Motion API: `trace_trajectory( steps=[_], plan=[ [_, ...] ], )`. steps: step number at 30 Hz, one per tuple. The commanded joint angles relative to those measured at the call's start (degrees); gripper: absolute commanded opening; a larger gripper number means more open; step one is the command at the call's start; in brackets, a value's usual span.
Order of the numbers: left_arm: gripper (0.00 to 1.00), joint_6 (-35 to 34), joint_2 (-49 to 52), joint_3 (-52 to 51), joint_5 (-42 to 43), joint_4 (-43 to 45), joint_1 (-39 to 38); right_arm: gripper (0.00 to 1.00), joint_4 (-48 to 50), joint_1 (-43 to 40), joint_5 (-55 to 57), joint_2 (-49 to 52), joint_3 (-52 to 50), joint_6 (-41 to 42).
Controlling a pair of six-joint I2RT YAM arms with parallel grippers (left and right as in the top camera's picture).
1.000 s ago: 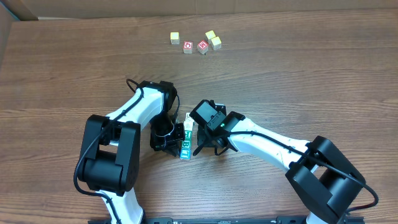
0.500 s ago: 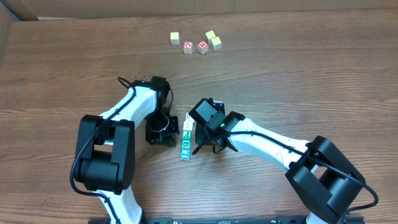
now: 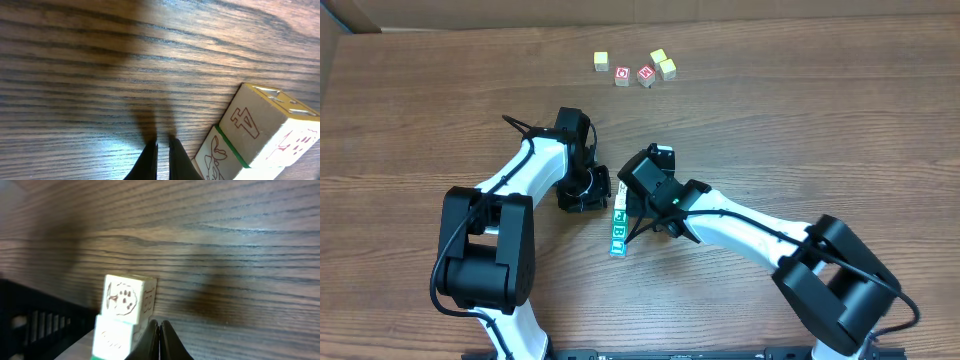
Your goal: Flip 5 blocks
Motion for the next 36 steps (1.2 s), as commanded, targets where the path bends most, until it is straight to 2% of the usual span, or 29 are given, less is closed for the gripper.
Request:
trace_trajectory(
  steps=[1, 36],
  plan=[
    [0.04, -0.35, 0.74, -0.13, -1.70, 1.01, -0.55, 0.05, 0.31, -0.81, 1.03, 2.58, -0.31, 0.17],
    [0.04, -0.33, 0.74, -0.13, -1.70, 1.20, -0.55, 0.05, 5.73, -2.21, -7.23, 2.71, -0.31, -4.76]
  ],
)
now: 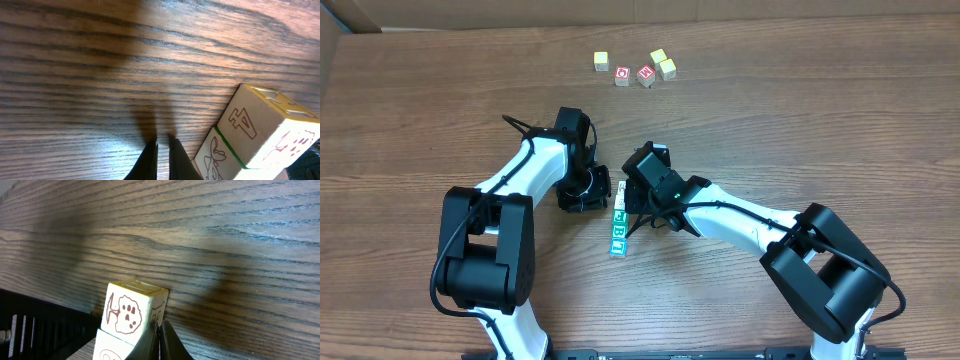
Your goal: Flip 5 blocks
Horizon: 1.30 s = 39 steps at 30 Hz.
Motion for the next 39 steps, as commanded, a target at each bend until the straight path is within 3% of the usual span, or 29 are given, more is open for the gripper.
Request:
trace_trajectory(
  steps=[1, 16, 21, 25, 29, 32, 33, 35, 36, 37, 38, 39],
  plan=[
    [0.04, -0.33, 0.74, -0.13, -1.75, 1.01, -0.55, 0.05, 0.37, -0.07, -0.52, -0.13, -0.20, -0.63],
    [0.04, -0.28, 0.74, -0.13, -1.77, 0.98, -0.55, 0.05, 0.09, -0.15, -0.24, -0.13, -0.20, -0.68],
    [0.04, -0.17, -0.39, 0.15, -2.23, -0.22, 0.61, 0.05, -3.89, -1.51, 0.04, -2.73, 1.64, -4.39],
    [0.04, -1.66, -8.00, 0.35, -2.95, -0.42, 4.81, 0.05, -11.78, -4.96, 1.03, -7.74, 5.22, -5.40],
    [0.04, -1.33, -17.79, 0.35, -2.78, -1.75, 8.44, 0.14, -17.33, -9.03, 1.01, -10.60, 6.25, -8.28],
    [0.04, -1.38, -25.14, 0.35, -9.11, -2.62, 10.27, 0.21, -20.76, -12.41, 1.01, -11.37, 6.25, -11.69],
    [0.08, -1.38, -27.02, 0.35, -11.37, -2.67, 10.56, 0.25, -21.66, -13.49, 1.03, -11.37, 6.25, -13.09],
    [0.25, -1.40, -29.73, 0.35, -13.94, -2.67, 10.60, 0.32, -23.65, -15.91, 1.05, -11.30, 6.25, -16.17],
    [0.48, -1.40, -30.82, 0.35, -14.08, -2.64, 10.60, 0.39, -24.55, -16.98, 1.07, -11.30, 6.25, -17.40],
    [0.80, -1.42, -31.39, 0.35, -13.99, -2.67, 10.60, 0.53, -25.27, -17.81, 1.03, -11.30, 6.25, -18.23],
    [1.00, -1.40, -31.69, 0.35, -13.97, -2.84, 10.58, 0.76, -26.32, -18.80, 1.05, -11.30, 6.25, -18.45],
    [1.00, -1.40, -31.71, 0.35, -13.97, -2.82, 10.43, 1.00, -28.39, -20.31, 1.05, -11.30, 6.25, -18.43]
  ],
)
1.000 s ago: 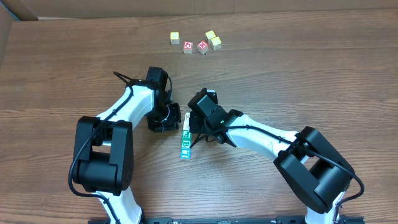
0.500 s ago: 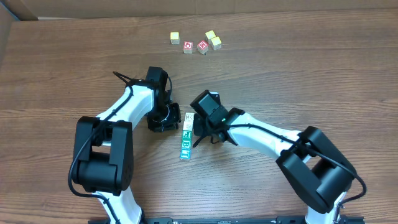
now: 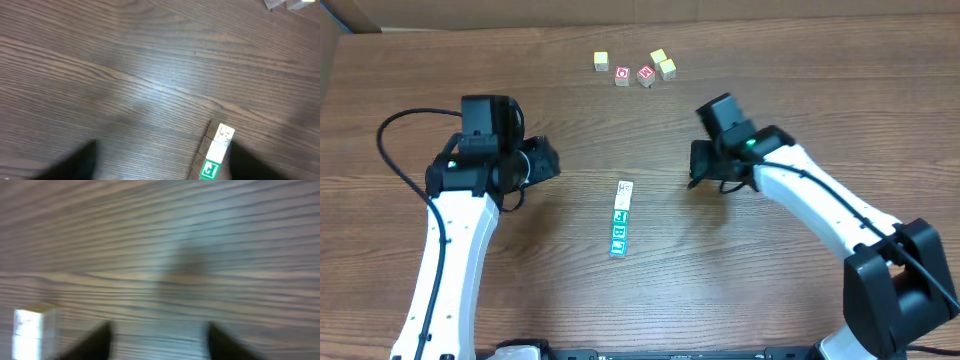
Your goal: Flip 5 blocks
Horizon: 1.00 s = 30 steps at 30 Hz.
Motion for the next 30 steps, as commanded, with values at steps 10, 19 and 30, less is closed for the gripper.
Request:
trace_trajectory(
  steps=[10, 19, 30],
  plan=[
    [1.00, -0.59, 0.42, 0.31, -3.13, -0.15, -0.11, 1.00, -4.90, -4.57, 0.37, -0.42, 0.59, -3.63],
    [1.00, -0.59, 0.42, 0.31, -3.13, -0.15, -0.11, 1.00, -4.90, -4.57, 0.37, -0.42, 0.59, -3.63],
    [1.00, -0.59, 0.42, 0.31, -3.13, -0.15, -0.11, 1.00, -4.90, -4.57, 0.37, -0.42, 0.59, -3.63]
  ],
)
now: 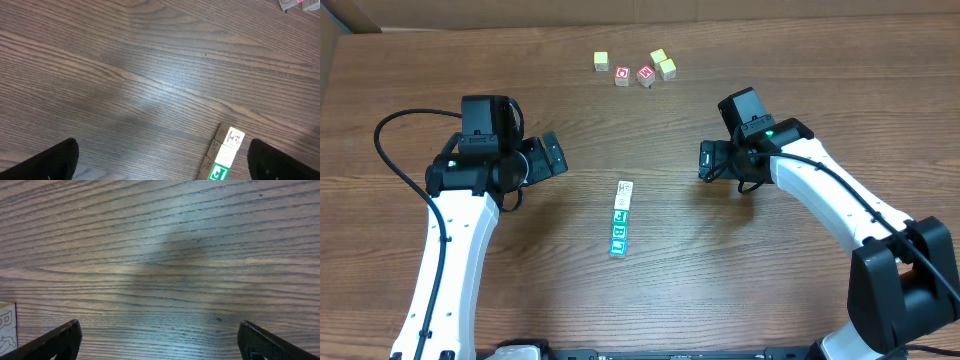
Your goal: Flip 5 blocks
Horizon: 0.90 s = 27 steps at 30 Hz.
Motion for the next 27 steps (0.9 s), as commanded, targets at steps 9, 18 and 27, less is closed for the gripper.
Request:
trace_trajectory(
  steps=[9, 18, 27],
  plan=[
    [1.00, -0.35, 0.15, 0.31, -0.76, 0.09, -0.11, 1.00, 0.11, -0.07, 0.37, -1.31, 0.55, -0.20],
    [1.00, -0.35, 0.15, 0.33, -0.76, 0.09, -0.11, 1.00, 0.09, -0.09, 0.37, -13.60, 0.55, -0.20],
    [1.00, -0.35, 0.15, 0.33, -0.76, 0.09, -0.11, 1.00, 0.09, -0.09, 0.37, -34.05, 0.55, -0.20]
  ],
)
